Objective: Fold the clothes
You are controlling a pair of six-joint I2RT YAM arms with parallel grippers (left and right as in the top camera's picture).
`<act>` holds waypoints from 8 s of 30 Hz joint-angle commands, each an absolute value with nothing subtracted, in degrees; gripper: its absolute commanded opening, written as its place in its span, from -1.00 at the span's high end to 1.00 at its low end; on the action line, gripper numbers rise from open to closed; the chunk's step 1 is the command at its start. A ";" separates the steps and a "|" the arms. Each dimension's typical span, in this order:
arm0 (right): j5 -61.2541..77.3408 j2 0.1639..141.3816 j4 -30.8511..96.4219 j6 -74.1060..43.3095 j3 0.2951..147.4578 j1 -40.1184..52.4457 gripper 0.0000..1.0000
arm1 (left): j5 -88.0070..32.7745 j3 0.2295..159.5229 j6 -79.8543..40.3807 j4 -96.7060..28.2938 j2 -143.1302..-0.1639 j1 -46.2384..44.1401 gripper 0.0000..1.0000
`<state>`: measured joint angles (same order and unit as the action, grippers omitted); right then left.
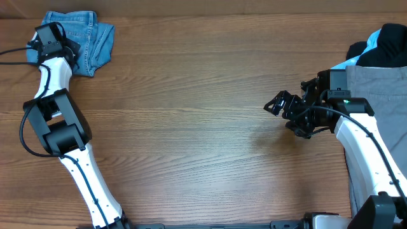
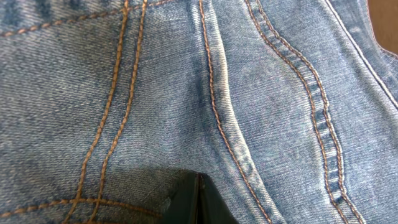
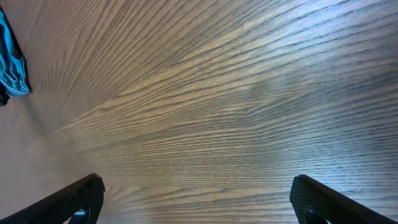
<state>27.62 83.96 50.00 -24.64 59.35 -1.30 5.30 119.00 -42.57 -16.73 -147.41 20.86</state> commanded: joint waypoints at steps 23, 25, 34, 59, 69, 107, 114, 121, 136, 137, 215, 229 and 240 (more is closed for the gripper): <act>26.94 84.25 51.40 -23.68 59.96 -1.26 -1.00 | -5.10 123.28 -38.57 -31.51 -149.08 15.44 0.92; 26.96 84.25 51.44 -23.53 59.96 -1.23 -1.00 | -3.27 123.28 -38.41 -31.57 -148.75 15.44 0.89; 26.96 84.25 52.23 -22.41 59.96 -1.26 -1.00 | 5.08 123.28 -34.44 -34.68 -148.44 16.99 0.74; 25.45 84.25 52.60 -22.00 59.96 -1.26 -1.00 | 2.94 123.87 -25.32 -41.56 -133.19 17.04 0.85; 25.52 84.25 52.25 -22.02 59.96 -1.23 -1.00 | -2.83 123.81 -15.22 -40.27 -134.80 7.53 0.92; 25.52 84.25 56.18 -20.97 59.96 -1.23 -1.00 | 11.90 123.81 -3.79 -27.31 -148.77 2.02 0.92; 25.52 84.25 56.93 -20.95 59.96 -1.23 -1.00 | 12.62 123.81 -3.84 -27.73 -148.77 3.99 0.92; 25.52 84.25 56.95 -20.95 59.96 -1.26 -1.00 | 12.43 123.81 -3.84 -27.83 -148.77 6.04 0.92; 25.56 84.25 57.82 -21.19 59.96 -1.23 -1.00 | 16.12 123.81 -13.63 -25.82 -148.79 7.22 0.92; 25.56 84.25 57.80 -21.19 59.96 -1.23 -1.00 | 16.10 123.81 -15.40 -25.76 -148.79 7.27 0.92; 20.34 47.18 77.23 -21.41 70.78 -1.30 -1.00 | -10.57 132.11 -16.25 -82.30 -108.51 -0.08 -0.99; 3.25 23.79 74.22 -28.77 65.69 -1.30 -1.00 | -8.38 132.11 -14.98 -80.75 -105.65 -1.89 -1.00; 3.05 23.79 70.43 -28.75 65.58 -1.30 -1.00 | -8.40 132.09 -15.00 -80.75 -105.86 -1.89 -1.00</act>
<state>4.05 23.79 70.91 -28.49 65.93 -1.30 -8.80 131.50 -16.29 -80.79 -106.39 -1.78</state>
